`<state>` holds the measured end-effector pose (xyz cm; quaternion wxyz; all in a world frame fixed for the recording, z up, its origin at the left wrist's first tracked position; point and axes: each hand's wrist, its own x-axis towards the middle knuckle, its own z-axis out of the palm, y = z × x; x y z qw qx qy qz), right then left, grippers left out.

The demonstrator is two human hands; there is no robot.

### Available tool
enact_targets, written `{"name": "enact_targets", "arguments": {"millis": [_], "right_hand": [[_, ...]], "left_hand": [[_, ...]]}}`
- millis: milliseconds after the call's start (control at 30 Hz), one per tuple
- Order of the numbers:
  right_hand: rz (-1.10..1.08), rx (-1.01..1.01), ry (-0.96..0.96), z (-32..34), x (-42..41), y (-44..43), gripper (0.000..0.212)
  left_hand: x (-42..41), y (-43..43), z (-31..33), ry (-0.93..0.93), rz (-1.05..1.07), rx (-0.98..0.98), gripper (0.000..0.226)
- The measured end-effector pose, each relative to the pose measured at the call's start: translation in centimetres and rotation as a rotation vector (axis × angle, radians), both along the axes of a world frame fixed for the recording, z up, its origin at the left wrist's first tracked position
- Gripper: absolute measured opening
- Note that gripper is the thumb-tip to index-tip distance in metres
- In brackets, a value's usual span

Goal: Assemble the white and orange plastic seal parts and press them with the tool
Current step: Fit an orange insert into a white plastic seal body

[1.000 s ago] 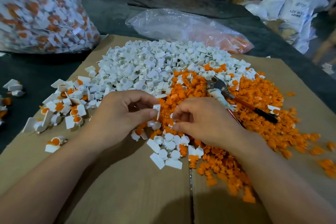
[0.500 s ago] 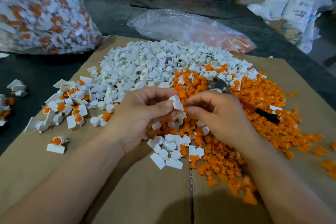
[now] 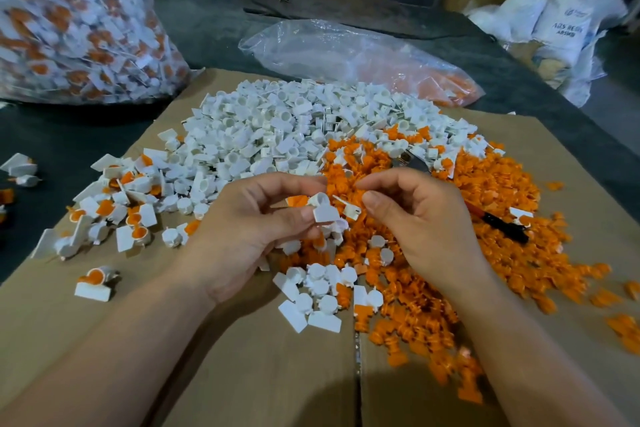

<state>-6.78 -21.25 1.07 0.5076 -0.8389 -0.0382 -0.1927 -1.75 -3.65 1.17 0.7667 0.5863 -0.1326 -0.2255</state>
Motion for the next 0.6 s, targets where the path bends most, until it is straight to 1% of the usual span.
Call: {"name": "enact_targets", "arguments": {"millis": [133, 200, 333, 433, 500, 600], "right_hand": [[-0.001, -0.007, 0.001, -0.19, 0.12, 0.53, 0.028], [0.006, -0.015, 0.014, -0.25, 0.15, 0.71, 0.029], [0.003, -0.113, 0.027, -0.17, 0.15, 0.76, 0.030], [-0.030, -0.237, -0.003, -0.15, 0.10, 0.98, 0.021], [-0.047, -0.239, -0.003, -0.19, 0.11, 1.05, 0.019], [-0.044, -0.183, 0.021, -0.21, 0.17, 1.02, 0.026]], "left_hand": [[-0.28, -0.15, -0.01, -0.083, -0.124, 0.027, 0.019], [-0.34, -0.23, -0.09, -0.101, -0.152, 0.035, 0.018], [-0.27, -0.14, -0.31, -0.130, -0.144, 0.070, 0.018], [-0.26, -0.15, -0.39, -0.160, -0.160, 0.102, 0.022], [-0.24, -0.22, -0.34, -0.161, -0.163, 0.091, 0.020], [-0.22, -0.26, -0.34, -0.174, -0.121, 0.098, 0.019]]}}
